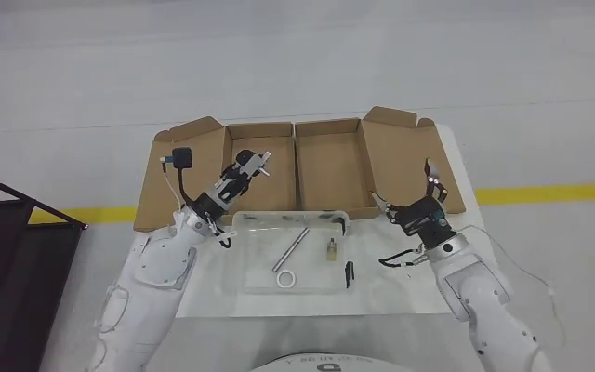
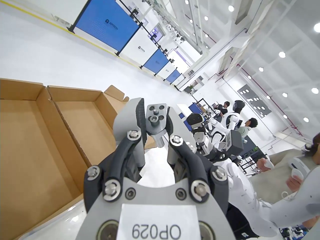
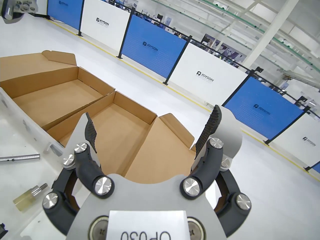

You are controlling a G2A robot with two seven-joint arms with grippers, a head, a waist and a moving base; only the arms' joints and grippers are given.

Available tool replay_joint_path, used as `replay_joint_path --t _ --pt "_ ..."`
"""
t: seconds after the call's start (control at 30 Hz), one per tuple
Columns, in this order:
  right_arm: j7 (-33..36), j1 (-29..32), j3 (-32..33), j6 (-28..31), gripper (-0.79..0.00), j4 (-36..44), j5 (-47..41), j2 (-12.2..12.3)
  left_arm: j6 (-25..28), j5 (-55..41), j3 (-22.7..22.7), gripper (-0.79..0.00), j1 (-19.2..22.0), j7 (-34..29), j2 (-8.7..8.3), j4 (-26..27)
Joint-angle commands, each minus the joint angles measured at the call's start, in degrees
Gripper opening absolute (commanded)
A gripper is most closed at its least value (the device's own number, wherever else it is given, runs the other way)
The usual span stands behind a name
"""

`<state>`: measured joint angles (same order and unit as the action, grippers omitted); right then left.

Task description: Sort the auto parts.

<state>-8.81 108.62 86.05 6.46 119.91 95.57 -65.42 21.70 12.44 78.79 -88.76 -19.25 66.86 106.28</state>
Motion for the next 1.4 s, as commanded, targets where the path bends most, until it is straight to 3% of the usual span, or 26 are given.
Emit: replay_joint_path --t 0.0,0.13,0.33,0.5,0.63,0.67,0.73,0.8,1.37 --pt "0.0 0.0 0.0 0.0 0.000 -0.1 -0.2 0.0 0.0 0.0 0.0 -0.785 0.0 0.0 0.00 0.0" --pt "-0.5 -0.3 0.0 0.8 0.000 0.0 -2.0 0.0 -0.4 -0.8 -0.1 -0.785 -0.3 0.2 0.04 -0.3" --pt "-1.1 -2.6 -2.8 14.0 0.000 0.3 -7.7 0.2 -0.4 -7.5 -1.0 -0.785 -0.3 -2.1 0.17 -1.9" --pt "-1.4 -6.2 -7.9 20.1 0.000 -1.1 -7.8 0.2 -0.7 -10.8 -1.3 -0.785 0.4 -2.3 0.30 -2.4" --pt "-1.8 -10.1 -11.6 20.1 -0.074 -2.5 -6.6 -0.2 -1.0 -10.7 -2.0 -0.785 0.4 -2.3 0.38 -2.0" --pt "-2.0 -11.0 -12.5 20.1 -0.203 -2.8 -6.5 -0.3 -1.1 -10.8 -2.4 -0.785 0.4 -2.4 0.41 -2.0" --pt "-2.0 -12.8 -13.9 19.8 -0.271 -3.4 -7.0 -0.5 -1.1 -11.1 -3.0 -0.785 0.6 -2.6 0.49 -2.4" --pt "-1.4 -14.5 -15.0 19.8 -0.394 -4.0 -7.8 -0.7 -1.1 -11.0 -3.5 -0.785 0.8 -2.8 0.55 -2.5" --pt "2.8 -23.7 -22.3 19.1 -0.437 -9.7 -8.2 -1.9 -1.5 -14.0 -3.8 -0.785 0.8 -7.1 0.35 -1.9"
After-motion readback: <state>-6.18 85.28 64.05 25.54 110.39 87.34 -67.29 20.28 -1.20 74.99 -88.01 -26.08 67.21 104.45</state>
